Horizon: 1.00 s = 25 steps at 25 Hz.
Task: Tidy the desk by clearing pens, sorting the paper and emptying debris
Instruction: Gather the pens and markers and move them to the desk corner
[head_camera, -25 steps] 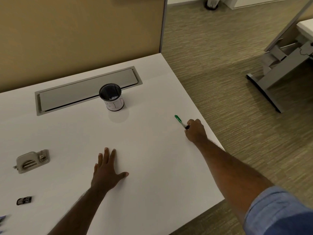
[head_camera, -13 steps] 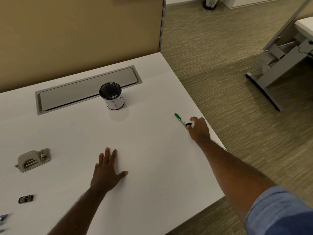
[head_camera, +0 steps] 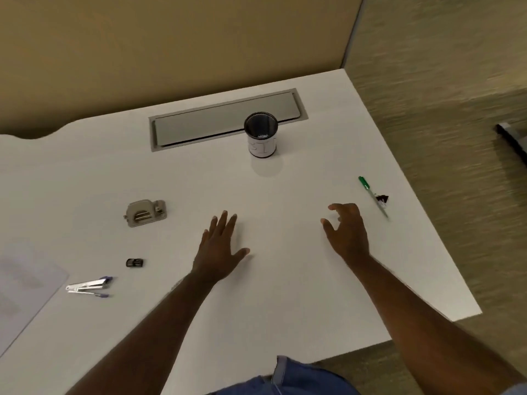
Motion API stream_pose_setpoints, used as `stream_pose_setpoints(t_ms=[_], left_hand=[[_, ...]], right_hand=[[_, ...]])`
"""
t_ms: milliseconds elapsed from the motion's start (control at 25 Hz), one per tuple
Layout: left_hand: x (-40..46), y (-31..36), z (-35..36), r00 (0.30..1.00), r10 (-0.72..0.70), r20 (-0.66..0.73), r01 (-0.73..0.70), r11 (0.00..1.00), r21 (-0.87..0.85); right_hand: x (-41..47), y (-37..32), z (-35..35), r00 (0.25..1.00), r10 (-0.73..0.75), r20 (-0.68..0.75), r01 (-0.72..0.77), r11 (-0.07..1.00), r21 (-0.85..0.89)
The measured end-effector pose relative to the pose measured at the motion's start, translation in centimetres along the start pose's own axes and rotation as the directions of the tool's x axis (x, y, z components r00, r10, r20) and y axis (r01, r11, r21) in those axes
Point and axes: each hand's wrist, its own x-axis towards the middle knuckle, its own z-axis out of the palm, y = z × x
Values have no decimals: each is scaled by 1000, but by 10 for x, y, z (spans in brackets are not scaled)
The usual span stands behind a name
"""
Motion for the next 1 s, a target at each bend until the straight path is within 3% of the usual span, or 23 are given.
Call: stream_pose_setpoints(t_ms=[320,560,760,880,1000], left_hand=[[-74,-94,-37,997,-11,-72,-4,979,-204],[-124,-182,-62,987,-73,-145,57,993,-107],[-151,-262,-82,979,-194,-68,197,980,35],[-154,-296,-87,983,-177,-46,181,978,104],[-149,-309,-86,991,-126,-43,131,981,141]], right_hand=[[-79,-108,95,933,-250,258,254,967,16],[-130,-198,164,831,-356,427,392,920,6],[-154,-269,226,758,-377,531,425,905,36],[-160,-295,259,703,-397,590,533,843,-69],[-165,-299,275,702,-446,555,617,770,-162]])
